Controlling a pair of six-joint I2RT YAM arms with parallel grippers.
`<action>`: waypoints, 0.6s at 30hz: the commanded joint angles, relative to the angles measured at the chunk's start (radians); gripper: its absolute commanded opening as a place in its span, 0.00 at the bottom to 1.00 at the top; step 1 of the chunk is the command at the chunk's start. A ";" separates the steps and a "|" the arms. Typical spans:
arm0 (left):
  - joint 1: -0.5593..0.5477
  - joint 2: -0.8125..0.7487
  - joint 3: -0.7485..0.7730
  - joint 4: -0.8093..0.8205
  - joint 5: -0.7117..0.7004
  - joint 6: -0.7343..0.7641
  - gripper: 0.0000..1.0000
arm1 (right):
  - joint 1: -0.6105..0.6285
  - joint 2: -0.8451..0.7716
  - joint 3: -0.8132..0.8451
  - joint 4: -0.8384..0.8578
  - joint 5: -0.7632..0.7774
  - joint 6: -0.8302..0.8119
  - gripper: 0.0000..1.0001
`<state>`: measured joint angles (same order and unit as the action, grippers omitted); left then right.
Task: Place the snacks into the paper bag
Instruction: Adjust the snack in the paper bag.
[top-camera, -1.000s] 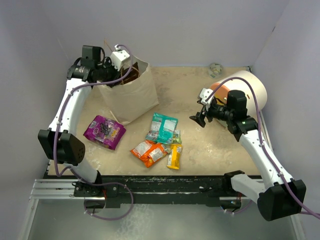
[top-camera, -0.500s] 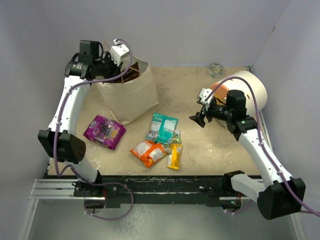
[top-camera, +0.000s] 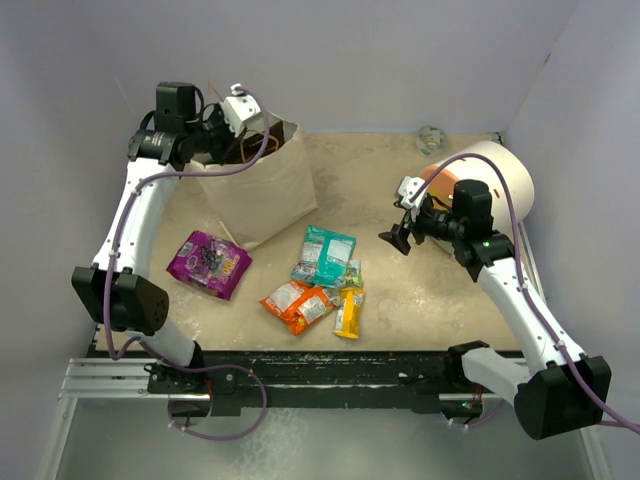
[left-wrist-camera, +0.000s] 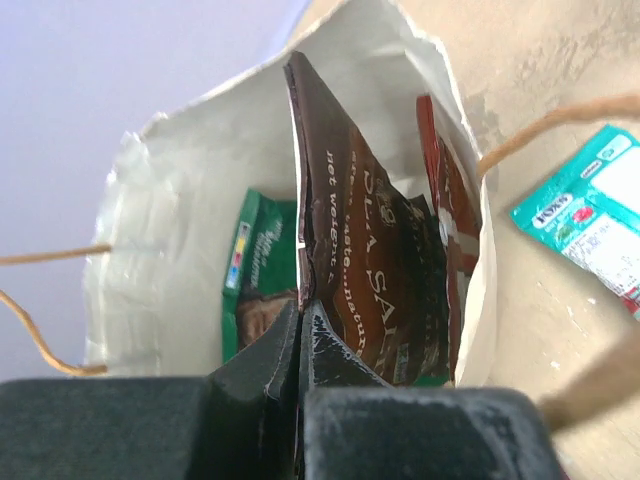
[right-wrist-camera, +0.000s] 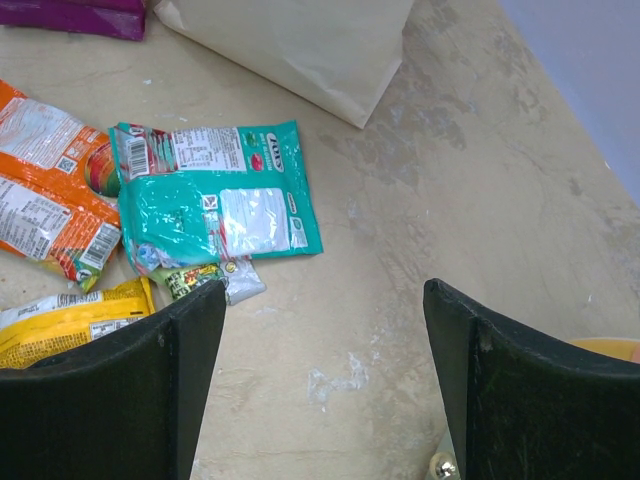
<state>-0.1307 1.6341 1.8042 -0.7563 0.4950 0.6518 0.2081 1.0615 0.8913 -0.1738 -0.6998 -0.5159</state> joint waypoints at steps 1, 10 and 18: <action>0.003 -0.056 0.032 0.136 0.111 0.063 0.00 | -0.004 -0.001 0.000 0.033 -0.024 -0.007 0.82; 0.016 0.016 0.019 0.010 0.131 0.129 0.00 | -0.004 -0.002 -0.003 0.033 -0.022 -0.014 0.82; 0.048 0.125 0.162 -0.205 0.148 0.137 0.11 | -0.004 0.004 -0.005 0.034 -0.025 -0.014 0.83</action>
<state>-0.1024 1.7283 1.8683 -0.8543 0.5980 0.7670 0.2081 1.0615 0.8913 -0.1738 -0.6998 -0.5194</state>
